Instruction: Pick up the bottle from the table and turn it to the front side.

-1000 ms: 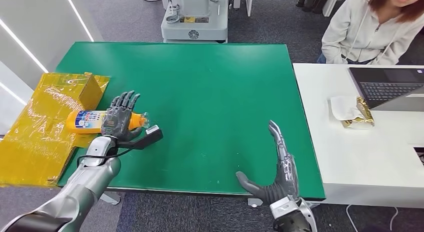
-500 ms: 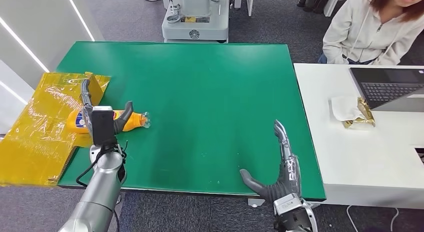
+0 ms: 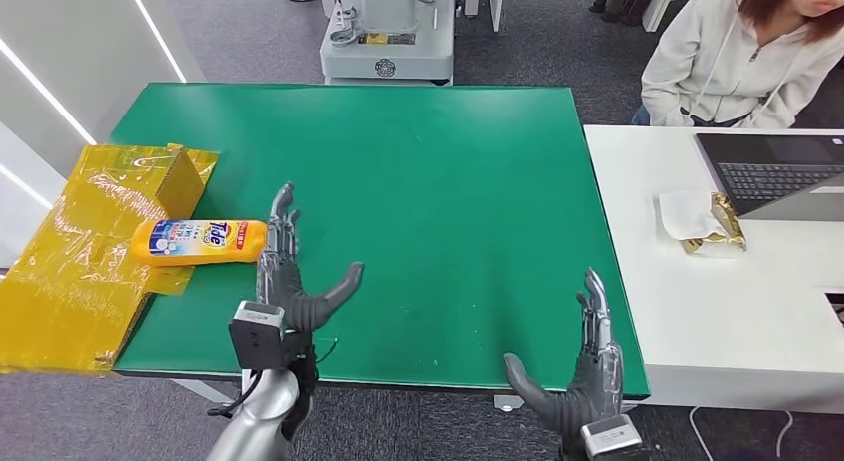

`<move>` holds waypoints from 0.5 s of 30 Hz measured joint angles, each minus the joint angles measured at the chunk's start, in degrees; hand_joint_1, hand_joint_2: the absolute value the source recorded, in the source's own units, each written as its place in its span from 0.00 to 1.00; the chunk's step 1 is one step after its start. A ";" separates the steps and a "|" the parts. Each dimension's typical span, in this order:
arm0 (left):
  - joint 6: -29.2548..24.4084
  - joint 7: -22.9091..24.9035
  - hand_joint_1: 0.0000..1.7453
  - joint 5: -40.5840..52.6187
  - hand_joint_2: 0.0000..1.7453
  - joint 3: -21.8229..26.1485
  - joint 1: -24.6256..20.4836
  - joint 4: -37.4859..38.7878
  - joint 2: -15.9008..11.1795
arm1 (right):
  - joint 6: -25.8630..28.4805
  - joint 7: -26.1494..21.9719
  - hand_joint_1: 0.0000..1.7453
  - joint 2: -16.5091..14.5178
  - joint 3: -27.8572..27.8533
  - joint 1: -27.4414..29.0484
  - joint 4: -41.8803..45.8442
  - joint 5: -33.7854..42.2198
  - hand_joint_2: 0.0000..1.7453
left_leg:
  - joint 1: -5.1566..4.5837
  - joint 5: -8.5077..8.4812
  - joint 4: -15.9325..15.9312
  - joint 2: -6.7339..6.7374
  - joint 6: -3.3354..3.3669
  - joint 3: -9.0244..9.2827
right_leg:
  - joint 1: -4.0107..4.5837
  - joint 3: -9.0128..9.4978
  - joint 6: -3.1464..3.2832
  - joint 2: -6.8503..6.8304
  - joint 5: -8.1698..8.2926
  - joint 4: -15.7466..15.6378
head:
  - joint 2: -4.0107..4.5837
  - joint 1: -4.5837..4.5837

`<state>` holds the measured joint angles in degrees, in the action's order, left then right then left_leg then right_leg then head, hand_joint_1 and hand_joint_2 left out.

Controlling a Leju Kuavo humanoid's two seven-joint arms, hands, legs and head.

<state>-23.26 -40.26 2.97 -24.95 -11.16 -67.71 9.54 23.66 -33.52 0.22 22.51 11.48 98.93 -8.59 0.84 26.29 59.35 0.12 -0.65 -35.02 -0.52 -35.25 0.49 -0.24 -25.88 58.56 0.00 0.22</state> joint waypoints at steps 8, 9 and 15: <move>1.49 0.00 0.00 -1.39 1.00 -5.04 2.76 -3.21 0.10 | 1.74 1.61 0.00 -0.84 0.36 0.97 1.45 -0.15 1.00 | 0.00 -0.02 -0.02 0.00 0.00 0.05 | 0.00 0.03 -0.01 -0.01 0.00 0.03 | 0.00 0.00; 1.52 0.00 0.00 -1.40 1.00 -5.23 2.92 -3.38 0.10 | 1.74 1.62 0.00 -0.85 0.37 1.00 1.57 -0.15 1.00 | 0.00 -0.02 -0.02 0.00 0.00 0.06 | 0.00 0.03 0.00 -0.01 0.00 0.03 | 0.00 0.00; 2.74 0.51 0.00 -1.73 1.00 -5.94 3.13 -3.93 0.00 | 2.44 2.12 0.00 -0.96 0.37 1.46 2.14 -0.37 1.00 | -0.03 -0.01 -0.01 -0.01 0.00 0.05 | -0.01 0.05 -0.01 -0.01 -0.01 0.03 | 0.00 0.00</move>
<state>-20.51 -39.75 1.24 -30.89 -8.03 -71.64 9.54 26.09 -31.40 -0.74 22.88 12.95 101.07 -8.96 0.82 26.27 59.33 0.11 -0.64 -34.97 -0.53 -35.21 0.48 -0.25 -25.89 58.59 0.00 0.22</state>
